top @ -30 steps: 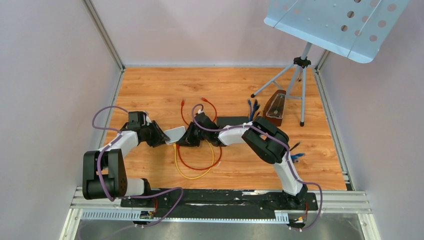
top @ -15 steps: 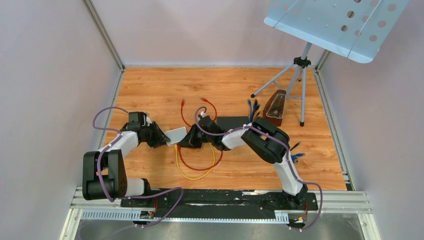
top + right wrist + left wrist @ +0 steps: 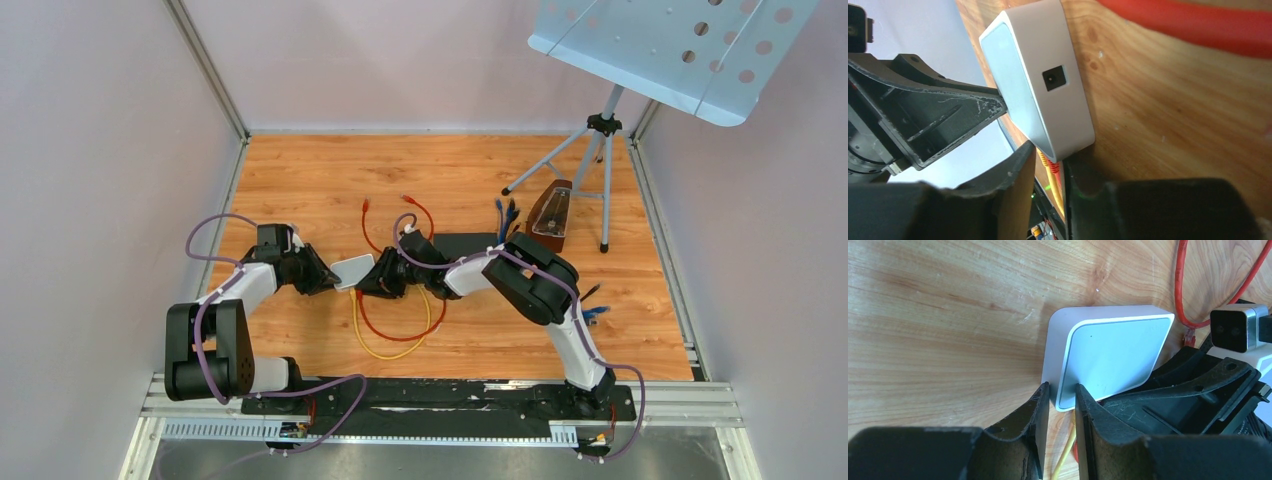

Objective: Pull the plug from the switch port
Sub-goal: Pull the connector from the switch port.

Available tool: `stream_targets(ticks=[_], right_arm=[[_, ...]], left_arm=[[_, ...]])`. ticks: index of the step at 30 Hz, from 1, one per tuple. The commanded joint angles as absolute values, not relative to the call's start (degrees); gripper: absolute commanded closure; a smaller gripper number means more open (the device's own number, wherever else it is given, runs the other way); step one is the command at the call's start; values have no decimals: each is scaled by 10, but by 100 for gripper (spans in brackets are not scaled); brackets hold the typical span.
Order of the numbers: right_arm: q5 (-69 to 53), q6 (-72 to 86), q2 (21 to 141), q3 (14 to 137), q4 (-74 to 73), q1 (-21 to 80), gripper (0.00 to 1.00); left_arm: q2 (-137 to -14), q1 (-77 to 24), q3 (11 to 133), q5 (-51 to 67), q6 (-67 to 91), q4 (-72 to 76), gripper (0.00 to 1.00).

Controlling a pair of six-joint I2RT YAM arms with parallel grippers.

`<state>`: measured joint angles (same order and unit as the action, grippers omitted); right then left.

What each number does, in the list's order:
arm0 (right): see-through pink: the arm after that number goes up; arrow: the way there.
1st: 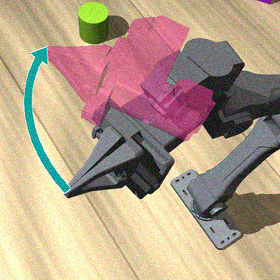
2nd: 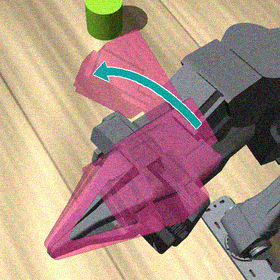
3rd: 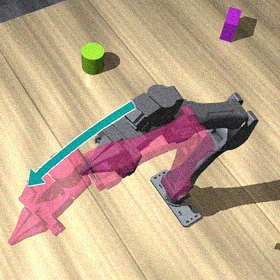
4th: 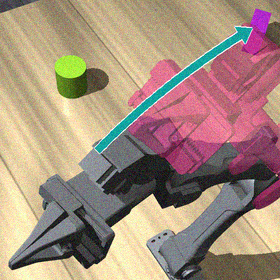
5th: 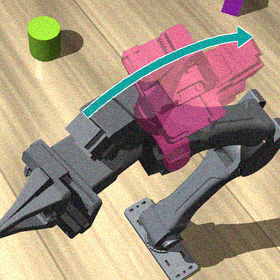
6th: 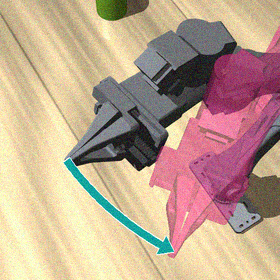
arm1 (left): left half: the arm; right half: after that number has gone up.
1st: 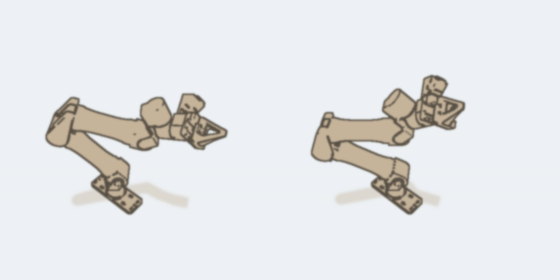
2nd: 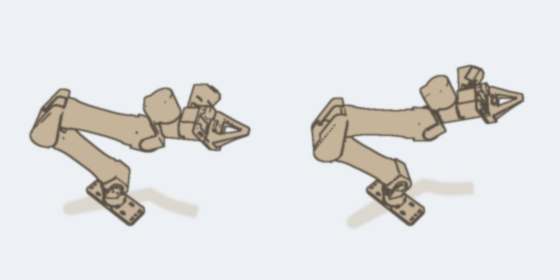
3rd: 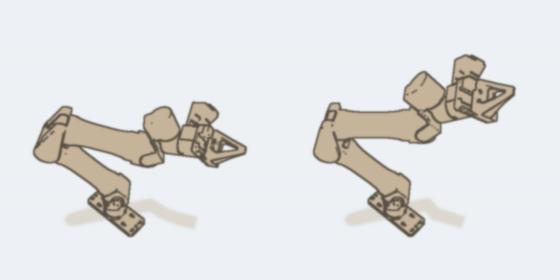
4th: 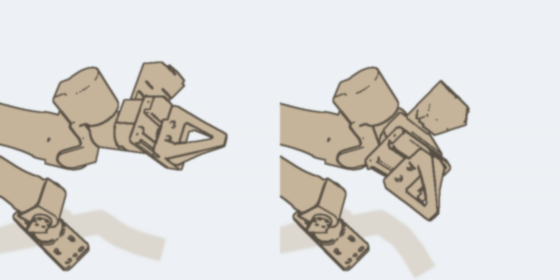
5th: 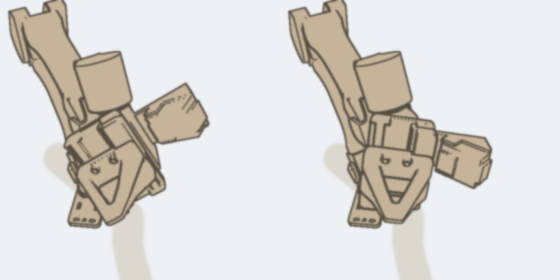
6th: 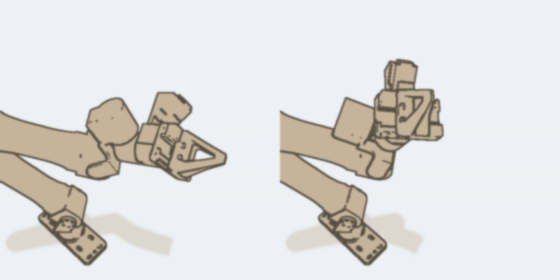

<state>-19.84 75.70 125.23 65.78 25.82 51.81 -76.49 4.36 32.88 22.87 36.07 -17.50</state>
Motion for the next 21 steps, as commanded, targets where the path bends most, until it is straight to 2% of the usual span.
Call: stream_targets(ticks=[1, 6, 8, 10, 13, 17, 21], right_arm=[[-179, 778, 1274, 659, 229, 515, 67], [-187, 796, 1284, 653, 267, 516, 65], [-189, 796, 1289, 661, 253, 517, 69], [-189, 793, 1293, 669, 234, 517, 77], [-187, 791, 1294, 672, 220, 517, 80], [-183, 779, 1294, 702, 153, 517, 81], [-179, 759, 1294, 732, 99, 517, 72]], left_arm=[[-751, 40, 315, 240, 357, -170, 69], [-751, 40, 314, 241, 356, -168, 69], [-751, 40, 314, 245, 354, -168, 69], [-751, 40, 313, 247, 352, -169, 69], [-749, 40, 309, 250, 352, -167, 70], [-749, 40, 305, 253, 351, -164, 70], [-751, 40, 305, 256, 353, -161, 70]])
